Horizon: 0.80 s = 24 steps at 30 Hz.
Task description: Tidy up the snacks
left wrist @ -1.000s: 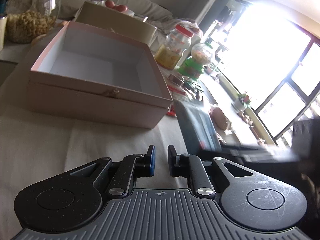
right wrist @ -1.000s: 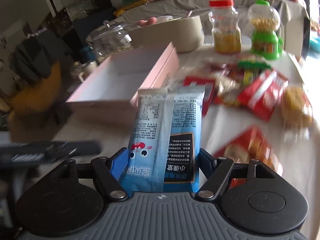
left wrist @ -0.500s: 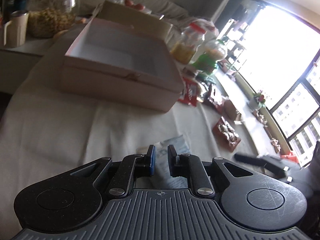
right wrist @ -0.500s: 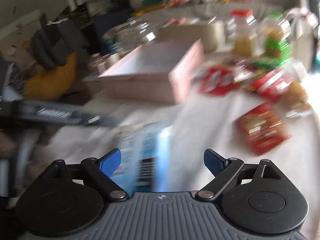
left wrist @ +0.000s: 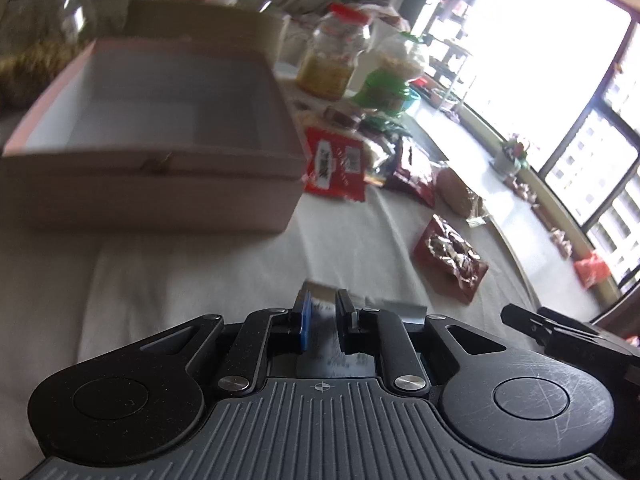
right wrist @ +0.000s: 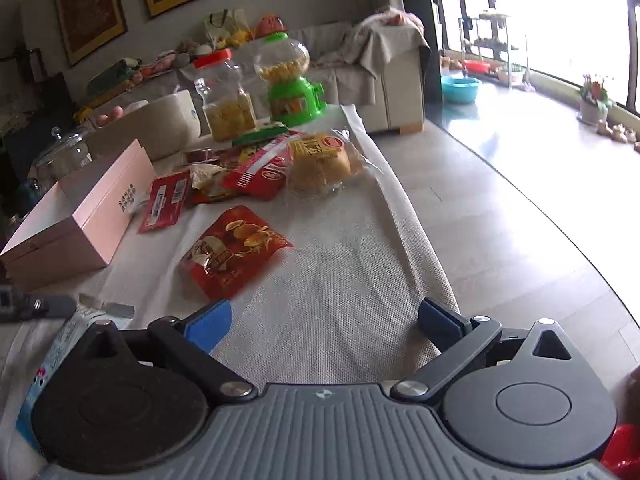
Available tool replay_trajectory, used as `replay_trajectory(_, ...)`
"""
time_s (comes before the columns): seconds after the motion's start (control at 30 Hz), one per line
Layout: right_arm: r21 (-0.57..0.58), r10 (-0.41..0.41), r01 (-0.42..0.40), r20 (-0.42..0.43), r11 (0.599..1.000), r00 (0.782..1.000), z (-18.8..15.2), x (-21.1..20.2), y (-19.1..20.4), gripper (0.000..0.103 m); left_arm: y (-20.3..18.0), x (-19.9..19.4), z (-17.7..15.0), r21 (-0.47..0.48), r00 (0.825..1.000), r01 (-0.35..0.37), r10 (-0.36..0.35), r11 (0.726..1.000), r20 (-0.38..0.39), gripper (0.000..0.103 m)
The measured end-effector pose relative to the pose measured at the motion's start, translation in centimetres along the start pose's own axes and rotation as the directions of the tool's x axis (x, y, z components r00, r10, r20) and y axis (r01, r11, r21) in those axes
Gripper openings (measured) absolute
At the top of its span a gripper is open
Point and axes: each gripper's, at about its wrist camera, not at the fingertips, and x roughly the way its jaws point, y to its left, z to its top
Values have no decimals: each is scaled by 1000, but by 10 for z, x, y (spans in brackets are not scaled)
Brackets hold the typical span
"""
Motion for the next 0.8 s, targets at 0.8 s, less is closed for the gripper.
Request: replay_trajectory(0.8,-3,21,-21,47,1000,999,-9,-4,-1,103,-90,-15,-51,561,994,-19,73,827,-75,23)
